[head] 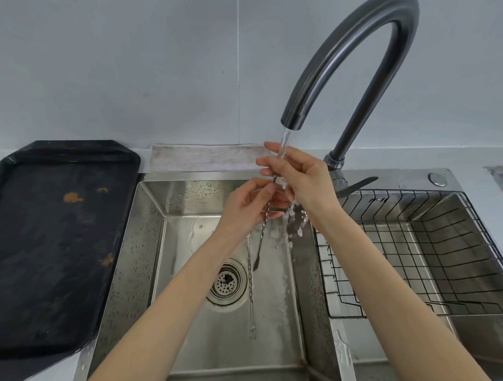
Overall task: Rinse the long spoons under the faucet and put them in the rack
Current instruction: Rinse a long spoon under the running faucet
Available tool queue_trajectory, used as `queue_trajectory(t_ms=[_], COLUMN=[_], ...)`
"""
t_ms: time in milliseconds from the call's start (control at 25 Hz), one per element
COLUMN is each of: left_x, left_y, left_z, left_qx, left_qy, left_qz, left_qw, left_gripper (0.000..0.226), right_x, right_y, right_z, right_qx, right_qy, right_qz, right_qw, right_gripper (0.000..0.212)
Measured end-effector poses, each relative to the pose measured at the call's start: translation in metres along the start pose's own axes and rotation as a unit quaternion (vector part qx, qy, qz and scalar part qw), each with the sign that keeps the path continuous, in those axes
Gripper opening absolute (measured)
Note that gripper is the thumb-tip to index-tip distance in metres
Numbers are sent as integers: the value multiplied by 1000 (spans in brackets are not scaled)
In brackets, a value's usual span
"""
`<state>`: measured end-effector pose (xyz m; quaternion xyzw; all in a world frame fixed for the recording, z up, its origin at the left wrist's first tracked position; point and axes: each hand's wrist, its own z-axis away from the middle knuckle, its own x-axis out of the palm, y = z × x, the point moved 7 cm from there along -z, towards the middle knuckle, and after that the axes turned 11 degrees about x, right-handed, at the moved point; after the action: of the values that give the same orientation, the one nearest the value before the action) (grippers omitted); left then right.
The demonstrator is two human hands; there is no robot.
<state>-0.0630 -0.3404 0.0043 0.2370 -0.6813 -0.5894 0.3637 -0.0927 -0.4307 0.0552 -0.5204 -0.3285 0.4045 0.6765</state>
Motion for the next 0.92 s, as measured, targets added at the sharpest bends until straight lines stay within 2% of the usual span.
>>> queue_trajectory(t_ms=[40,200,320,400,520,680,760,920], left_x=[1,2,2,0,-5,-7,-12,-29], left_y=[1,3,-1,-6,-15,-25,-30,-44], left_z=[-1,-2,0,4,10,18,21,26], left_qx=[2,4,-14,-27,-46,-71,-79,-99], left_qy=[-1,3,-1,2,0,-3,6,41], left_qz=[4,2,5,19,25,30,31,14], left_qw=[1000,1000,1000,999,999,997,996,994], left_gripper=[17,21,23,23,18,12,11,13], right_x=[-2,-2,-3,-5,-4,-5,-2,12], right_y=[-1,-4,-8,-7,-2,13,18,42], right_z=[0,-2,-4,-6,-7,-11,-11,-12], right_qx=[6,8,-31,-33,-11,59,64,57], right_qy=[14,30,29,29,44,84,63,-3], right_qz=[-2,21,17,-6,8,-1,-2,22], right_qw=[1000,999,999,999,999,995,996,998], right_gripper=[20,33,25,27,15,40,37,17])
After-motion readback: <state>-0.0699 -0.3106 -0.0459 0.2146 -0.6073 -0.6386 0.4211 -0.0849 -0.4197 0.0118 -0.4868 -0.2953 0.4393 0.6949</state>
